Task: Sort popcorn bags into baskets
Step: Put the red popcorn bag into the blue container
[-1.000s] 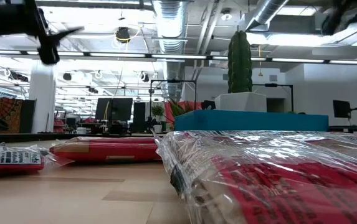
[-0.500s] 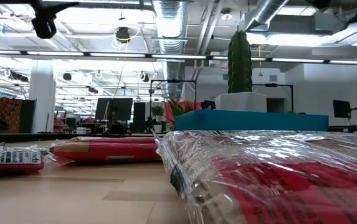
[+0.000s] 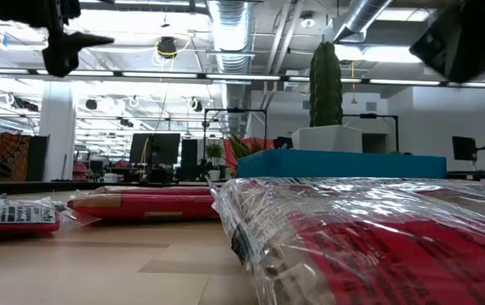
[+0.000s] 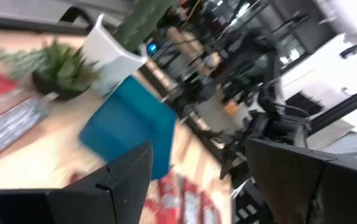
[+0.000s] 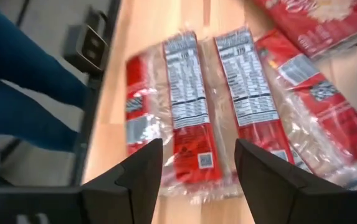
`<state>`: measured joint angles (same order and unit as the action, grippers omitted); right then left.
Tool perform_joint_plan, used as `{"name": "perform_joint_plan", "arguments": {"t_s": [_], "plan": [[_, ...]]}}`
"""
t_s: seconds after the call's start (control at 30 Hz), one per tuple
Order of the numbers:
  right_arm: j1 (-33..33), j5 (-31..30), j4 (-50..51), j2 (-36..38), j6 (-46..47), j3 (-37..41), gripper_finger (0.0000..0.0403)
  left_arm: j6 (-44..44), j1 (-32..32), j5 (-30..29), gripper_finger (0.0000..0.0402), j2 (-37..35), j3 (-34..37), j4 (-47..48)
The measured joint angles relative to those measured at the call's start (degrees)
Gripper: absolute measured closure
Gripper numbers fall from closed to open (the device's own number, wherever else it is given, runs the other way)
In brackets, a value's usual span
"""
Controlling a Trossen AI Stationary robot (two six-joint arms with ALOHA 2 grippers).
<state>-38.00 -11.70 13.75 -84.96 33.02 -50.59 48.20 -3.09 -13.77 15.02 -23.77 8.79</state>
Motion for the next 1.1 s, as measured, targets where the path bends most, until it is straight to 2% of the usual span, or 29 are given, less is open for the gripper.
{"name": "perform_joint_plan", "arguments": {"t_s": [0.3, 0.77, 0.9, 1.1], "plan": [[0.3, 2.2, -8.7, -10.3, -9.8, 0.0, 0.0172, 3.3, 0.0, 0.0, 0.0155, 0.3, 0.0, 7.9], [0.9, 2.2, -10.1, -17.3, -10.0, -0.3, 0.0185, 3.3, 0.0, -0.5, 0.0155, 0.3, 0.0, 13.2], [0.9, 2.0, -8.8, -18.1, -10.0, -0.3, 0.0215, 4.1, 0.0, -0.5, 0.0155, 0.3, 0.0, 14.4], [1.8, 2.8, -3.8, -17.9, -10.0, -0.4, 0.0312, 4.5, 0.0, -0.7, 0.0155, 0.3, 0.0, 14.6]]}}
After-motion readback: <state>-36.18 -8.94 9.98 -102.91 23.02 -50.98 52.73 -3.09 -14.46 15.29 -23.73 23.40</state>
